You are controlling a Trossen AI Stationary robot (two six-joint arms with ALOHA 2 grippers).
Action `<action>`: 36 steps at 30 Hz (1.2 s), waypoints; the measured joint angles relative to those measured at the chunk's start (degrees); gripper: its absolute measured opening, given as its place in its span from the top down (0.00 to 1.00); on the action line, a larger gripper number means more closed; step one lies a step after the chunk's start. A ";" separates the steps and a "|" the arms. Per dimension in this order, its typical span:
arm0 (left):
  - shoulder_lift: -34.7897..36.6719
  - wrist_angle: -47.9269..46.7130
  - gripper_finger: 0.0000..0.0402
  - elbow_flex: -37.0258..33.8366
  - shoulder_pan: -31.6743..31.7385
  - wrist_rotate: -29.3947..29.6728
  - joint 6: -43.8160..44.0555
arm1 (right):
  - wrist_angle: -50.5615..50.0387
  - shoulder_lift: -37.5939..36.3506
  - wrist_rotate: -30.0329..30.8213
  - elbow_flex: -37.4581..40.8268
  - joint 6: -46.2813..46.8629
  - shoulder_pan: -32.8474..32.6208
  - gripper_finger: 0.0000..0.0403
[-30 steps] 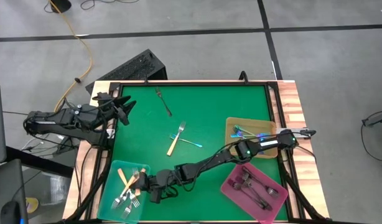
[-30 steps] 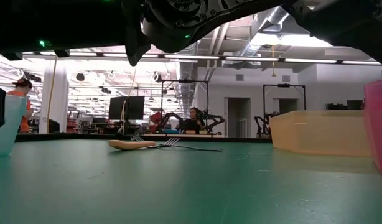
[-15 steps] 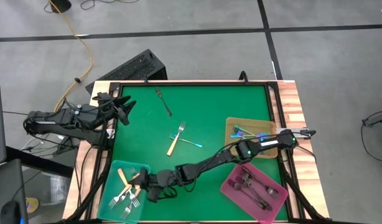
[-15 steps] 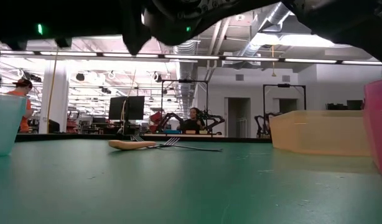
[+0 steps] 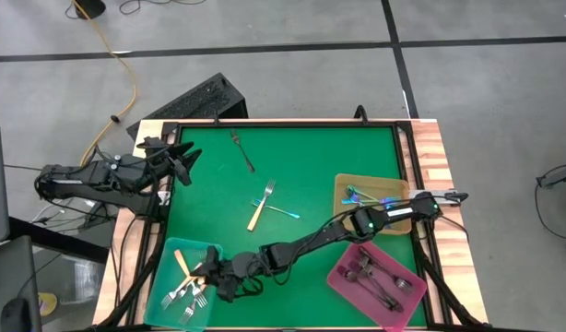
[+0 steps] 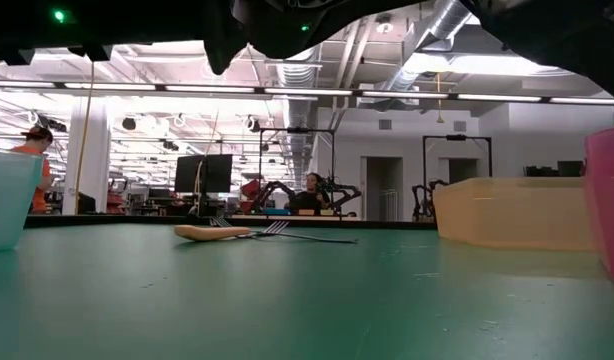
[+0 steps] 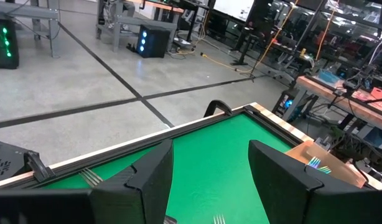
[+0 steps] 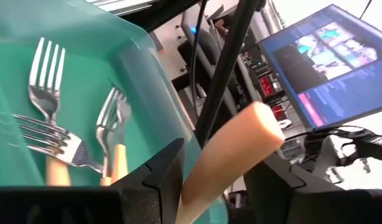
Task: Sort silverware by color (type)
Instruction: Put the yellow fork into the blue bin
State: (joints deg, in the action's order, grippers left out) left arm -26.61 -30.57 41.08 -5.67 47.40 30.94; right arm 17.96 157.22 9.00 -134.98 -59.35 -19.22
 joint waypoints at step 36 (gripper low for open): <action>0.00 0.02 0.52 0.00 -0.01 0.22 3.71 | 0.61 -2.58 -23.55 -0.02 21.69 3.37 0.56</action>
State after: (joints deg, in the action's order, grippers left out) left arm -26.61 -30.55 41.08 -5.69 47.62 34.65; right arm 18.57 154.65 -14.55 -135.00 -37.66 -15.85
